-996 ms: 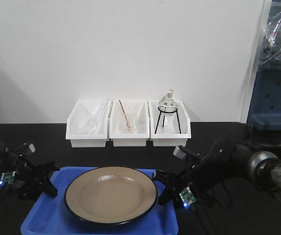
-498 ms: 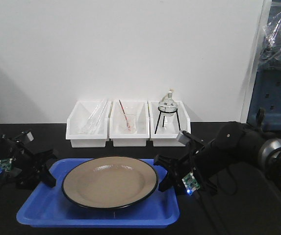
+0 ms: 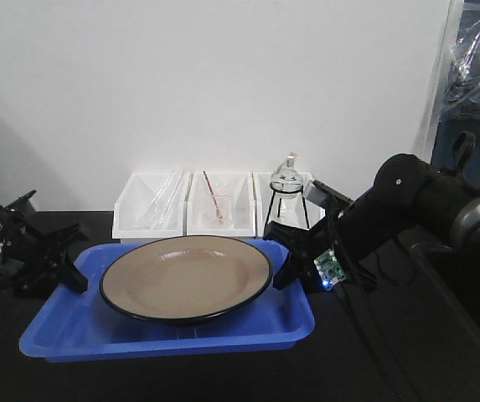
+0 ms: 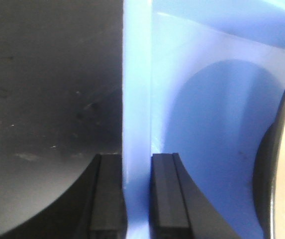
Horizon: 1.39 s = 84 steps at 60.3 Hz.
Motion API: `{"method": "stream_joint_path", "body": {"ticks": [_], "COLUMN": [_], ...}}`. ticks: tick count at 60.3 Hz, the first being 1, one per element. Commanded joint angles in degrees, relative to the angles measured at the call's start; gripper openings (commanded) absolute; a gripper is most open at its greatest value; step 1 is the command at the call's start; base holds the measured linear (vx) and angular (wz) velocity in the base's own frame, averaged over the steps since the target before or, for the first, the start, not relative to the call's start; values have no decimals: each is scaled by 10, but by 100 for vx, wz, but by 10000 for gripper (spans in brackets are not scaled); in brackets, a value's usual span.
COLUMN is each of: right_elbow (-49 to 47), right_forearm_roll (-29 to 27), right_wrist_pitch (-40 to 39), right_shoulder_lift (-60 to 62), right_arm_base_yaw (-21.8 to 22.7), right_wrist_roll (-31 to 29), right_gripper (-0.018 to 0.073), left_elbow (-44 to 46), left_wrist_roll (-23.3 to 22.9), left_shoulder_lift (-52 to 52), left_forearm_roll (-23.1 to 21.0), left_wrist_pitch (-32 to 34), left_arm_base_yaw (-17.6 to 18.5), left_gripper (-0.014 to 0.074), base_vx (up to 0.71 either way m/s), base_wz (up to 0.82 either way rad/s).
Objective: Place disk in tray to left cabinet
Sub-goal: 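Lift the tray with both grippers toward the robot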
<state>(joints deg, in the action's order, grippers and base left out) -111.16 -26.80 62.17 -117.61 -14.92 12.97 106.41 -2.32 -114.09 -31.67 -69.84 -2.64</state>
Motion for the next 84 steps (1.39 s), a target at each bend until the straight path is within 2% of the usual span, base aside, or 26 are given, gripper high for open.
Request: {"method": "stream_joint_path", "body": {"ticks": [1, 39, 56, 62, 70, 84], "right_elbow": [-39, -172, -178, -178, -178, -178], "right_forearm_roll": [-80, -69, -73, -67, -53, -60], "right_wrist_pitch": [-10, 101, 111, 111, 111, 111], "right_shoulder_lift": [45, 46, 56, 72, 86, 86], "right_arm_base_yaw": [-10, -10, -10, -10, -10, -10], "right_wrist_roll": [10, 61, 79, 92, 99, 103], "right_gripper": [-3, -3, -3, -3, -3, -3], "left_elbow": [21, 24, 96, 101, 101, 101], "left_wrist_roll": [-20, -57, -83, -101, -101, -101], "left_shoulder_lift": [57, 131, 132, 132, 131, 132], "left_forearm_roll": [-105, -118, -117, -117, -117, -118], "left_wrist_pitch": [3, 3, -17, -17, -17, -17], "left_arm_base_yaw": [14, 13, 12, 12, 12, 12], "left_gripper": [-2, -2, -2, -2, -2, -2], "base_vx": [0, 0, 0, 0, 0, 0], "base_wz": [0, 0, 0, 0, 0, 0]}}
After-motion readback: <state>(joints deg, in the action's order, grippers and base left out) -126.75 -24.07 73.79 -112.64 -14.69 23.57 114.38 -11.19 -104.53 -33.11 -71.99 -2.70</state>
